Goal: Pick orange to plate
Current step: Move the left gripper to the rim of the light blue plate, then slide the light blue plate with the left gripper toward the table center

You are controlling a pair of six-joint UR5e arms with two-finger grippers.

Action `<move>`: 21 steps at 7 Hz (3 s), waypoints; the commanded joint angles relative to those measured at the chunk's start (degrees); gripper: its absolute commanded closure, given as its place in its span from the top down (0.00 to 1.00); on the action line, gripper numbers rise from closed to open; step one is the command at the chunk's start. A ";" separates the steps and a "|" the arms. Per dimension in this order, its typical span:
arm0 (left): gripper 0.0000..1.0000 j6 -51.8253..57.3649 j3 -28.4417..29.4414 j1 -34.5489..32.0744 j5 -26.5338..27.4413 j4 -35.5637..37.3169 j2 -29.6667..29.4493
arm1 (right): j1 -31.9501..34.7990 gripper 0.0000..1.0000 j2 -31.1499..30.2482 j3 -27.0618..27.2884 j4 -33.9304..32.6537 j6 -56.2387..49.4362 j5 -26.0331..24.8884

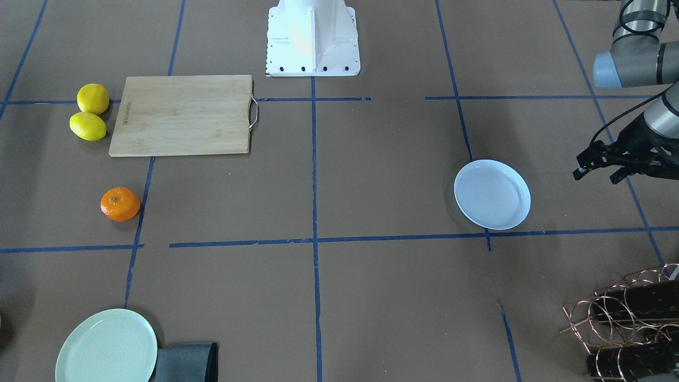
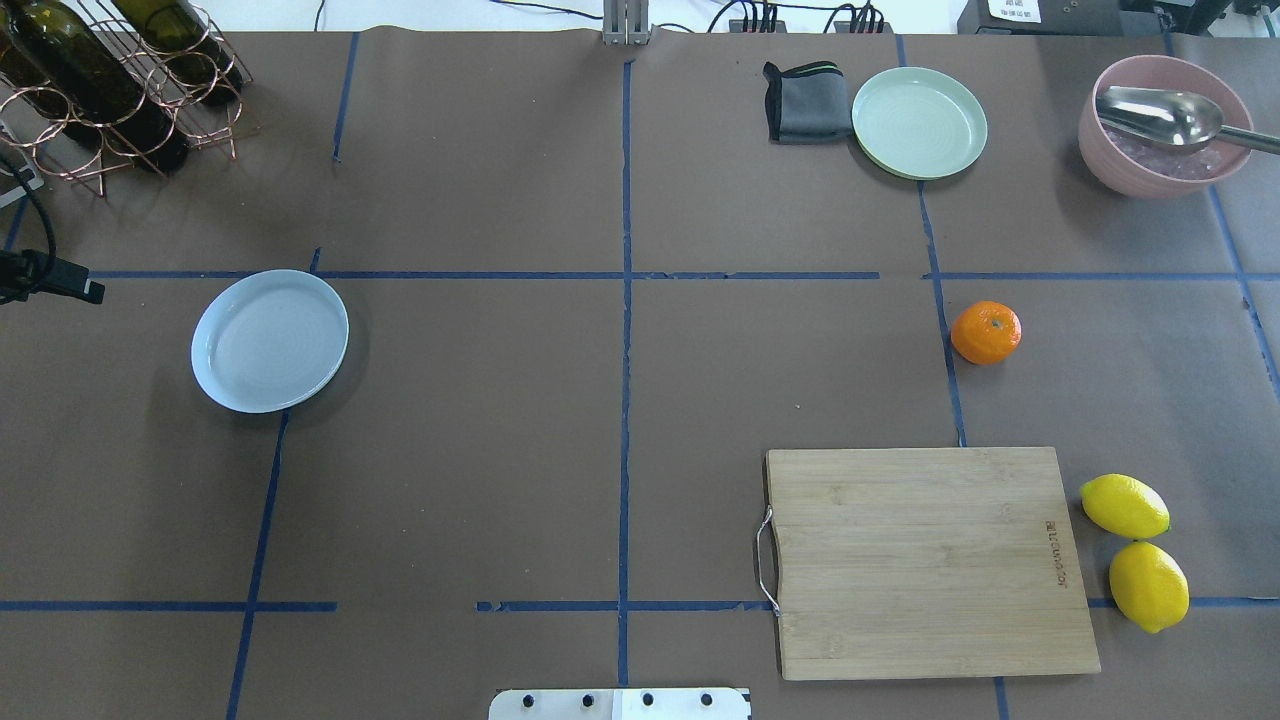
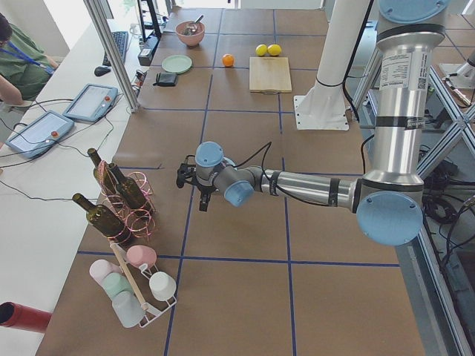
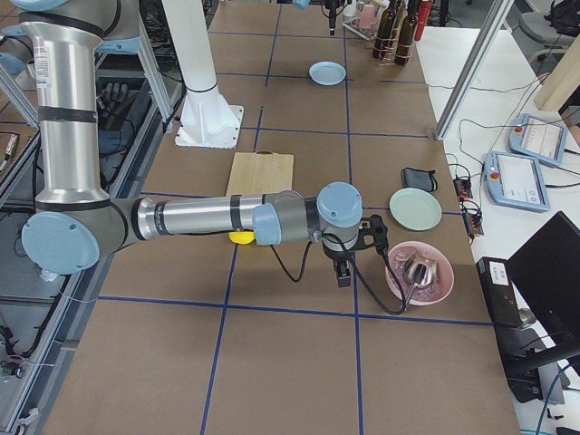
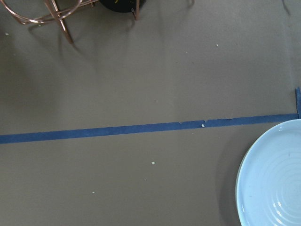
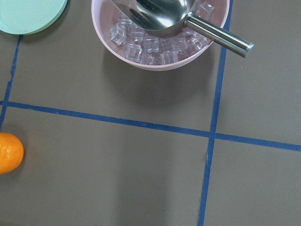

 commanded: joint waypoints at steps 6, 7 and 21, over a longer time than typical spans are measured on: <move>1.00 -21.62 0.24 14.24 13.16 -7.59 -1.34 | -1.04 1.00 0.10 -0.24 0.01 1.65 0.12; 0.97 -21.63 0.76 15.64 13.86 -7.59 -1.95 | -1.12 1.00 0.10 -0.24 -0.07 1.65 0.12; 0.00 -19.34 -2.20 14.97 13.35 -2.10 -3.09 | -1.21 1.00 0.19 0.38 0.10 4.11 0.12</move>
